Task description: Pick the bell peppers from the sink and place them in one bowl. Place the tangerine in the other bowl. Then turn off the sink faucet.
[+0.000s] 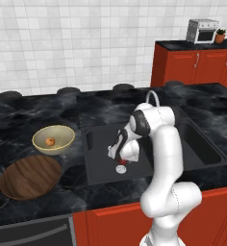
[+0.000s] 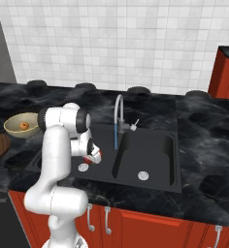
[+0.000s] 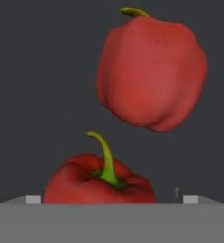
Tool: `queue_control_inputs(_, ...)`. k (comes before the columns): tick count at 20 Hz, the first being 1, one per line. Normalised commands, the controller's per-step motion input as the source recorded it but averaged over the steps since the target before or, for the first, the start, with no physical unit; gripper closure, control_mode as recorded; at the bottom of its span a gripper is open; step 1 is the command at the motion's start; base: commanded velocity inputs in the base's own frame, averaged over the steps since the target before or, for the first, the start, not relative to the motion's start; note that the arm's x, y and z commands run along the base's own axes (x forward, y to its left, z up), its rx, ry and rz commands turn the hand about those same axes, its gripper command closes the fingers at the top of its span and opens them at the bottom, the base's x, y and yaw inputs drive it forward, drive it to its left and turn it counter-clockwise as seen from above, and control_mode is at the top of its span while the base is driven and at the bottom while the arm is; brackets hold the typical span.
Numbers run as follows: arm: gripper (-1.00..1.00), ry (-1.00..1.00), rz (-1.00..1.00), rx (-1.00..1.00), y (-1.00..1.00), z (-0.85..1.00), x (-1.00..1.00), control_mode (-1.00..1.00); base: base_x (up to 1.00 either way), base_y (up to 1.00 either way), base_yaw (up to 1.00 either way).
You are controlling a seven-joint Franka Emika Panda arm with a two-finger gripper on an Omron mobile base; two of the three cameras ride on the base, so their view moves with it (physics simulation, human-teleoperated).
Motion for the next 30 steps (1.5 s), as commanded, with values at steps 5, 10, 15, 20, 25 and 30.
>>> queue_control_inputs(5,1.0,0.05,0.0,0.0,0.1,-0.17,0.11,-1.0,0.0,0.0,0.0)
queue_control_inputs(10,1.0,0.0,0.0,0.0,0.0,-0.07,-0.02,-1.0,0.0,0.0,0.0)
queue_control_inputs(15,1.0,-0.15,0.0,0.07,0.0,0.48,-0.41,-1.0,0.0,0.0,0.0)
queue_control_inputs(20,1.0,-0.3,0.05,0.07,0.0,0.7,-0.49,-1.0,0.0,0.0,0.0)
queue_control_inputs(25,1.0,-0.3,0.16,0.05,0.0,0.57,-0.61,-1.0,0.0,0.0,0.0)
queue_control_inputs(30,1.0,-0.28,0.25,0.04,0.0,0.58,-0.64,-1.0,0.0,0.0,0.0)
